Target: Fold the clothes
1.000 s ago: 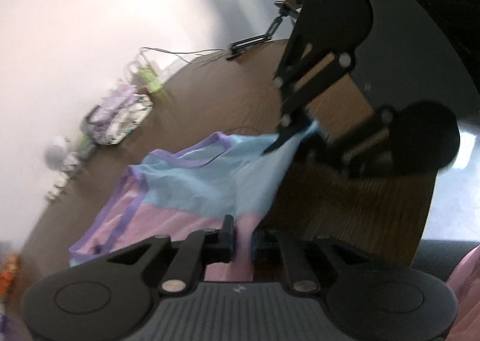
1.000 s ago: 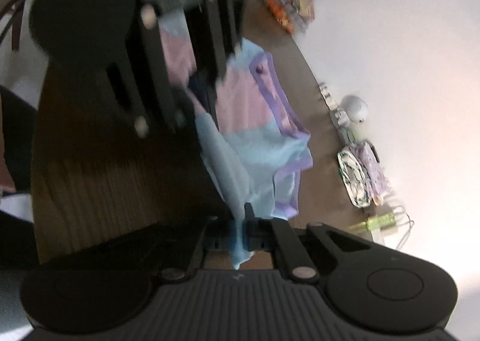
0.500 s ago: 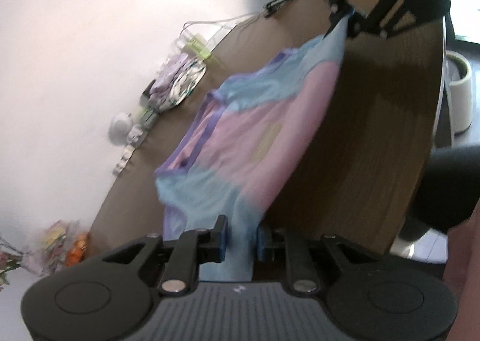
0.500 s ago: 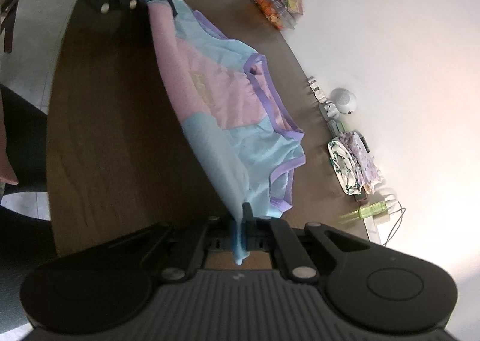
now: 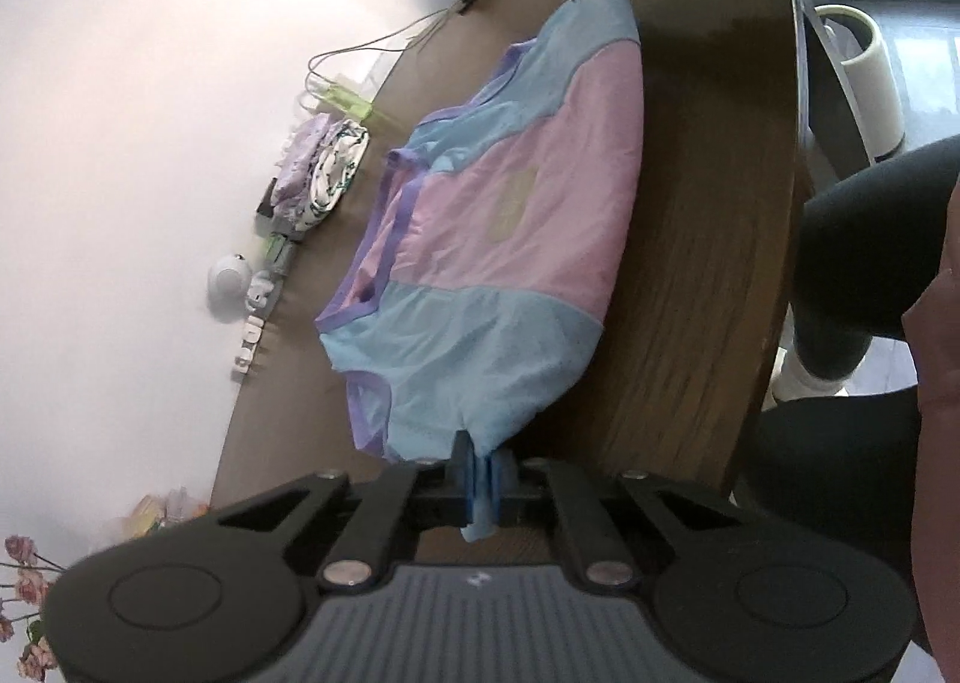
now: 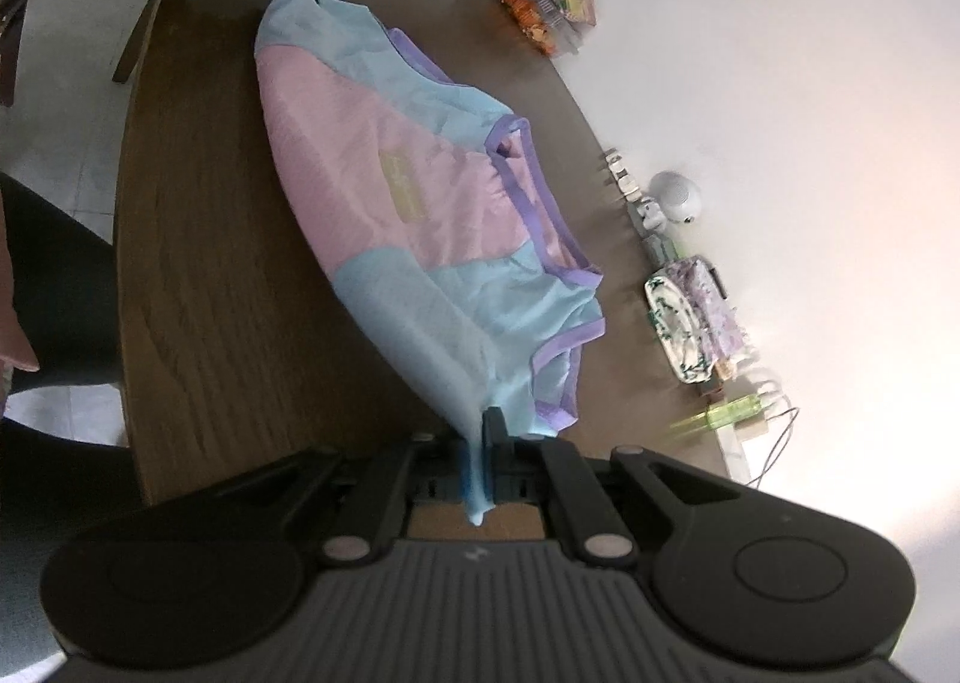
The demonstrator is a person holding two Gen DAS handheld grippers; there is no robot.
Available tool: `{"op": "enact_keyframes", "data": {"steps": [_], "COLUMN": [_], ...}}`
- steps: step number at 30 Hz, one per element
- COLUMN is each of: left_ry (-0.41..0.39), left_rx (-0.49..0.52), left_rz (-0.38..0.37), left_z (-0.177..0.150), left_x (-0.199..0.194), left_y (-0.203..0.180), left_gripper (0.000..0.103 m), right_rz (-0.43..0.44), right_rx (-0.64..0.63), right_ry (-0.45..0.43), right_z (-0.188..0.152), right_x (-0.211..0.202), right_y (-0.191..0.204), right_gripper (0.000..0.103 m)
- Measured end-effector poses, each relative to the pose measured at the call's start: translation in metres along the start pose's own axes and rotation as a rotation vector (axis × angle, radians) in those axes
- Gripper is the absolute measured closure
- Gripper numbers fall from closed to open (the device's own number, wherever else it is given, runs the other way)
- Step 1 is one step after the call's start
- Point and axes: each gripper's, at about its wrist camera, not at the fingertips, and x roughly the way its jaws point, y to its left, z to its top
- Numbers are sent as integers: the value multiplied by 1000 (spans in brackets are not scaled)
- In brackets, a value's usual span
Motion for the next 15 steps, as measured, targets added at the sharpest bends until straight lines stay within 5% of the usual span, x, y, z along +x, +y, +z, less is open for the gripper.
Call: {"op": "enact_keyframes", "data": {"steps": [4,15], "left_ry": [2,-12], "left_rx": [-32,48], "left_rz": [-54,-223], "left_z": [0,17], "left_x": [6,-25], "left_y": [13,81], "left_gripper": [101,103], "right_rz": [24,321], "right_rx": [-29,2], "right_ry": [30,-3], "right_z": [4,28], "right_x": [-3,-49], "right_y": [1,-66], "right_gripper": [99,101]}}
